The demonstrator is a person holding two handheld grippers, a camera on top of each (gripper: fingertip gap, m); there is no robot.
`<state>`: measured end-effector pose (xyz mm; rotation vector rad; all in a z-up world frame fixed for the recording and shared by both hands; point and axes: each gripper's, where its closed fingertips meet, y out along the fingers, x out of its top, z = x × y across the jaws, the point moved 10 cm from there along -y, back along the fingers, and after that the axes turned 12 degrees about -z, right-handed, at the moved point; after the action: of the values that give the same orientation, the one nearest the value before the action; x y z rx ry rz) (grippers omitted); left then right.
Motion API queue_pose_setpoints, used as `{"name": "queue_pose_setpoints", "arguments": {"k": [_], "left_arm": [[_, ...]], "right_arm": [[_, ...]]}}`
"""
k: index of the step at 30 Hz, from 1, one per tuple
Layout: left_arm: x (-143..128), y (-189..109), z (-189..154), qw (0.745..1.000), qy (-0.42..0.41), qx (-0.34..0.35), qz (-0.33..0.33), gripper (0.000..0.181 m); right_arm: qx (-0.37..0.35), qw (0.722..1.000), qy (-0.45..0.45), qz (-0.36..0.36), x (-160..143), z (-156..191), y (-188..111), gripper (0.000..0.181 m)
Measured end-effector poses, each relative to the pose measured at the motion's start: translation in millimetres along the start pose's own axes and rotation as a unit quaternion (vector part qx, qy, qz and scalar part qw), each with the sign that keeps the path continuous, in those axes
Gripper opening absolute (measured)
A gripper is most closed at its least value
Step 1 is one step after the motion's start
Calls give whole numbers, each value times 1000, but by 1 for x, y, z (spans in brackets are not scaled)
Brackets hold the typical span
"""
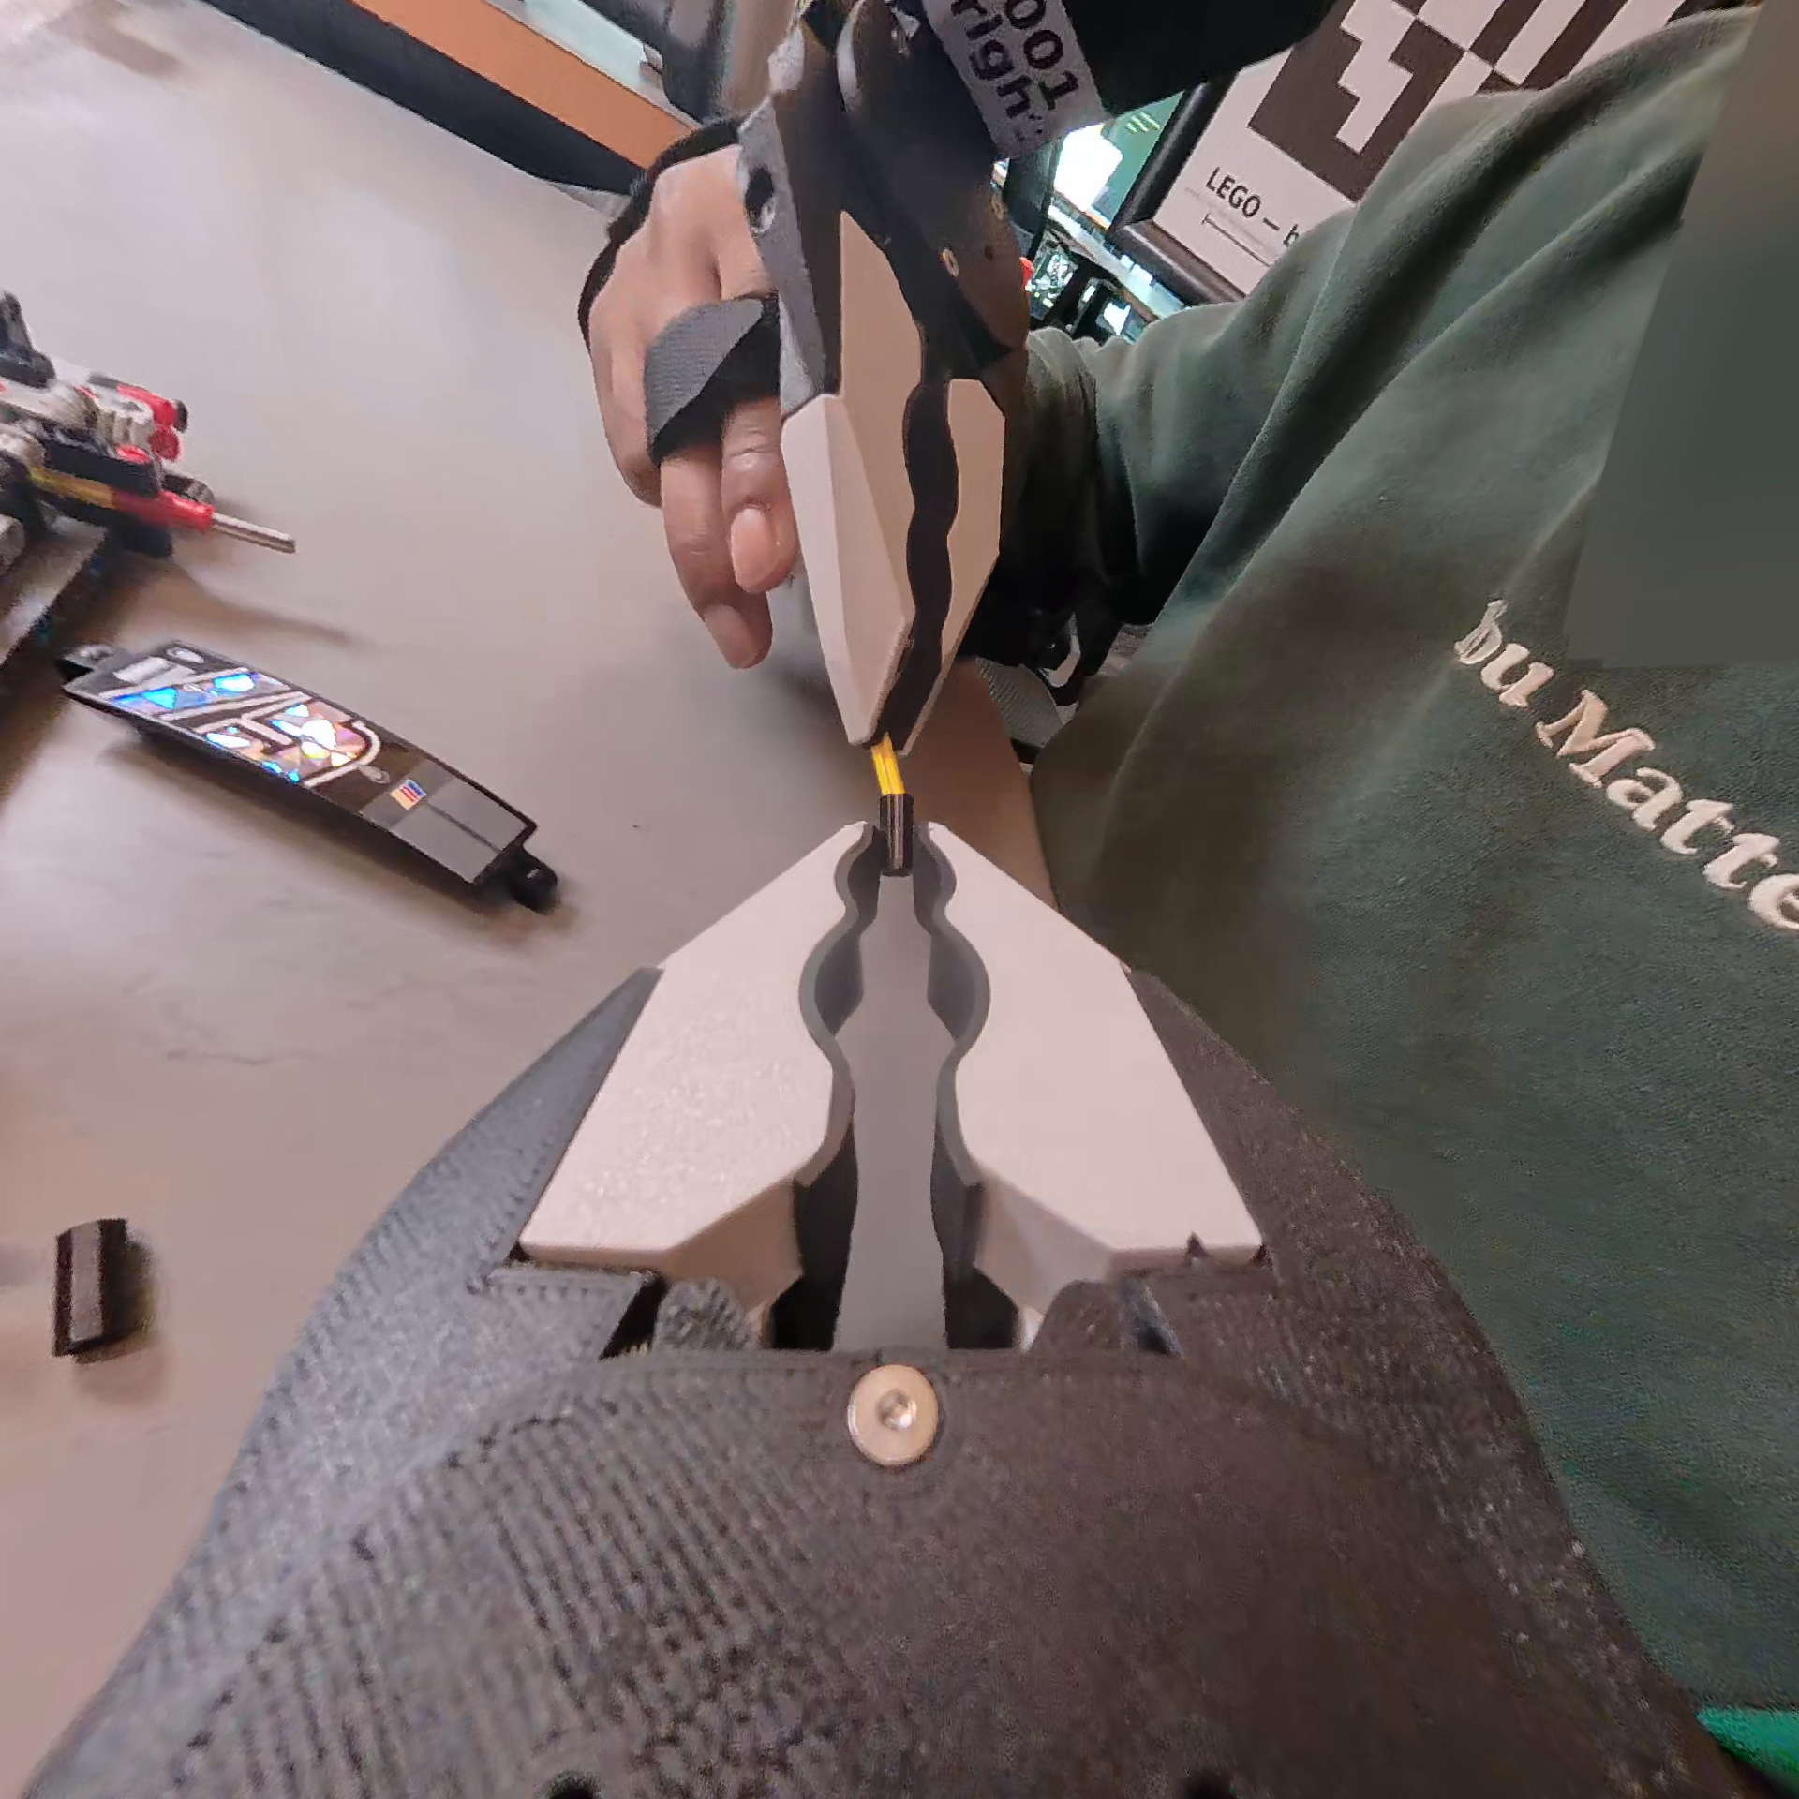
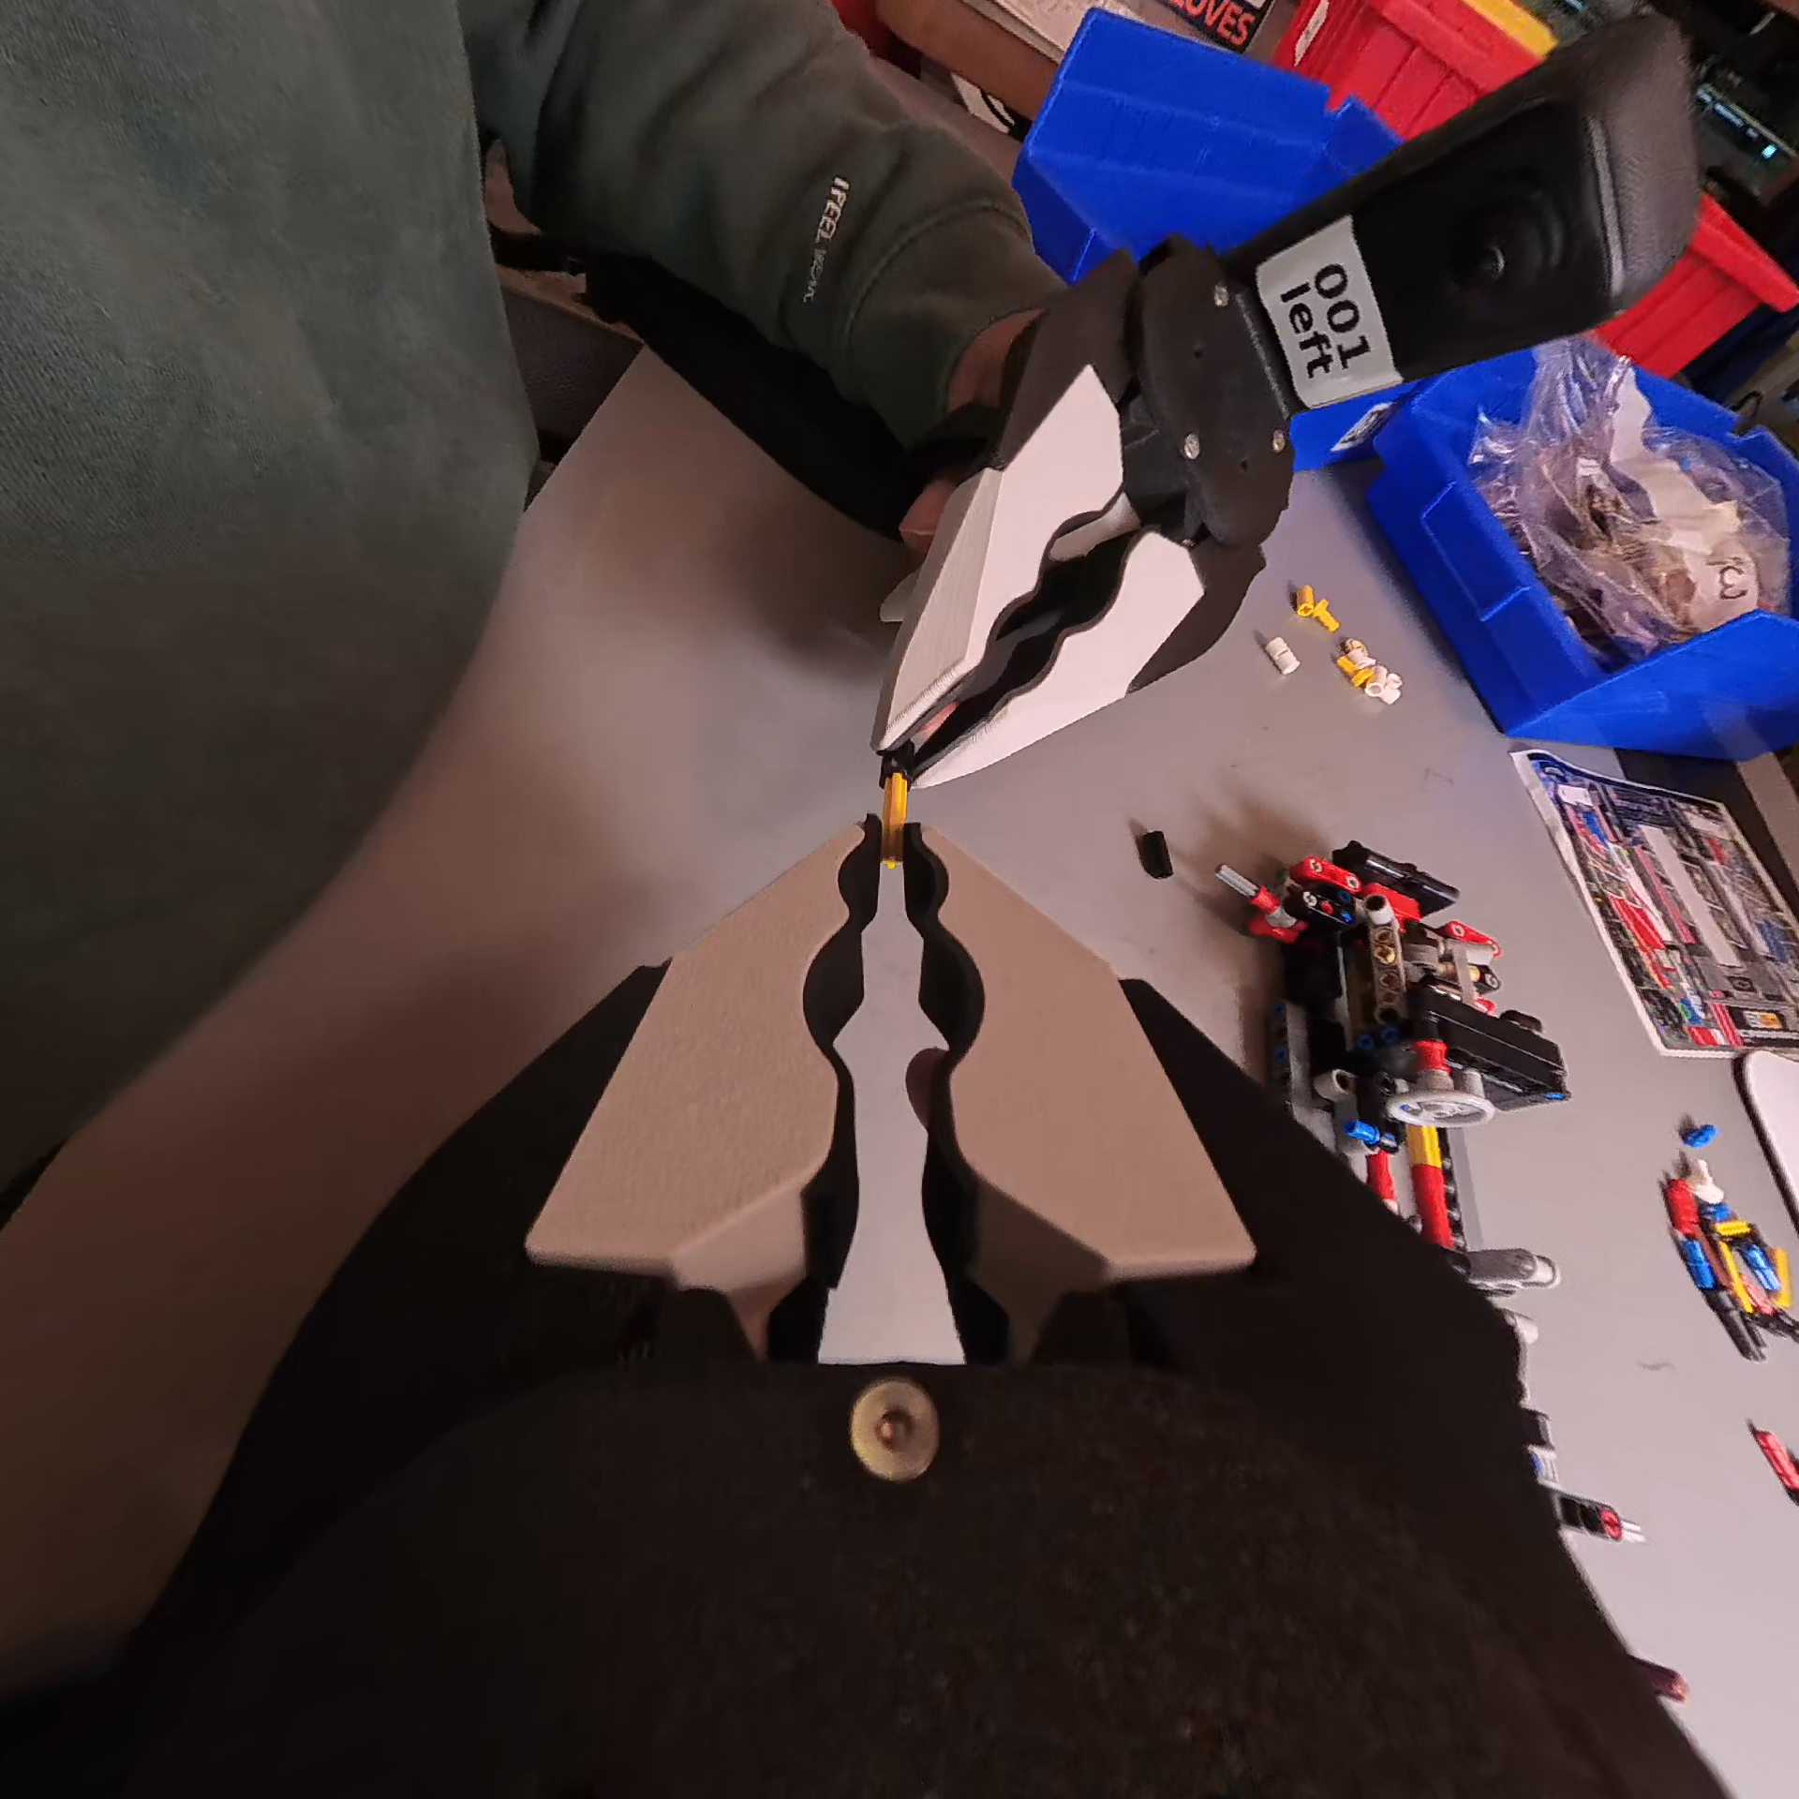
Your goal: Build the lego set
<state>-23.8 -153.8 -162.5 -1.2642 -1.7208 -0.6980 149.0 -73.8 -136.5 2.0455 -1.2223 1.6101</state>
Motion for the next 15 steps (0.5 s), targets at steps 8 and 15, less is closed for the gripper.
{"name": "queue_pose_setpoints", "arguments": {"k": [8, 15], "left_arm": [[-5, 3, 5, 998, -31, 36, 40, 4], [-14, 12, 8, 991, -26, 71, 107, 4]], "right_arm": [[2, 999, -5, 48, -4, 2, 6, 1], [23, 994, -20, 105, -10, 8, 16, 1]]}}
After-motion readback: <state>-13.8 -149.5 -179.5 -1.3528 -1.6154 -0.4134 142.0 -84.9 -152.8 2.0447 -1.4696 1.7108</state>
